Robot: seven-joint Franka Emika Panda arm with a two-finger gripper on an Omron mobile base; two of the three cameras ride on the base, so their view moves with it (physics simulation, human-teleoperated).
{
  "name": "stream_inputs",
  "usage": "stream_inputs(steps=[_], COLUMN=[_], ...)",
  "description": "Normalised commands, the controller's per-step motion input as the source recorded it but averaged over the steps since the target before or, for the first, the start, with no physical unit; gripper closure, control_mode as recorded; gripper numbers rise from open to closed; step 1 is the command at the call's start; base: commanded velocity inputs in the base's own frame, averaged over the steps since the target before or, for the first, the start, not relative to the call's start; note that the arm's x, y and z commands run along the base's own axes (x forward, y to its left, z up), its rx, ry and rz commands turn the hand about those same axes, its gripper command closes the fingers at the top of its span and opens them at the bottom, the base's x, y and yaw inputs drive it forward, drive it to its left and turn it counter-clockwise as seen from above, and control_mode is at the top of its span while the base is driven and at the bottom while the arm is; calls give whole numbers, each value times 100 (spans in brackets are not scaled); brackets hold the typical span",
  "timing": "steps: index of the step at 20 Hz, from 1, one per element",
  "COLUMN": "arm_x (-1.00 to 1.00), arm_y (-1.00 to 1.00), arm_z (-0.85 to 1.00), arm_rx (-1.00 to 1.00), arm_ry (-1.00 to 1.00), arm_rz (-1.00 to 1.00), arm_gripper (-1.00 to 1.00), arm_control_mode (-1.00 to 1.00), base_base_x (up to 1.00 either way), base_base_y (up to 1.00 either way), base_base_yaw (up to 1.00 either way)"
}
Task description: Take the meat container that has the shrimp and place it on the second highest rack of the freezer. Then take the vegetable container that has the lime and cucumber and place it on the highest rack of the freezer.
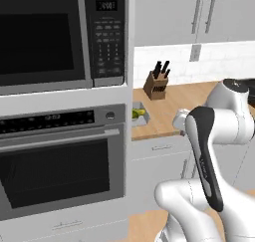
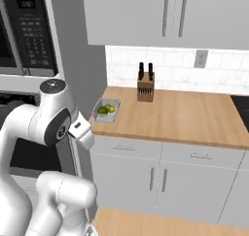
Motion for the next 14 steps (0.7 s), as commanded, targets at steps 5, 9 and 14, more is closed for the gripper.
stream_inputs(steps=[5,9,14], arm_x=[0,0,-5], arm_y=[0,0,25], arm_z=[0,0,-49], arm_rx=[0,0,29], arm_ry=[0,0,8], arm_rz=[0,0,-5], arm_gripper=[-100,-100,-100], arm_control_mode=[100,100,-100], base_base_x=[95,66,0], base_base_y=[-55,-4,0], base_base_yaw=[0,-4,0])
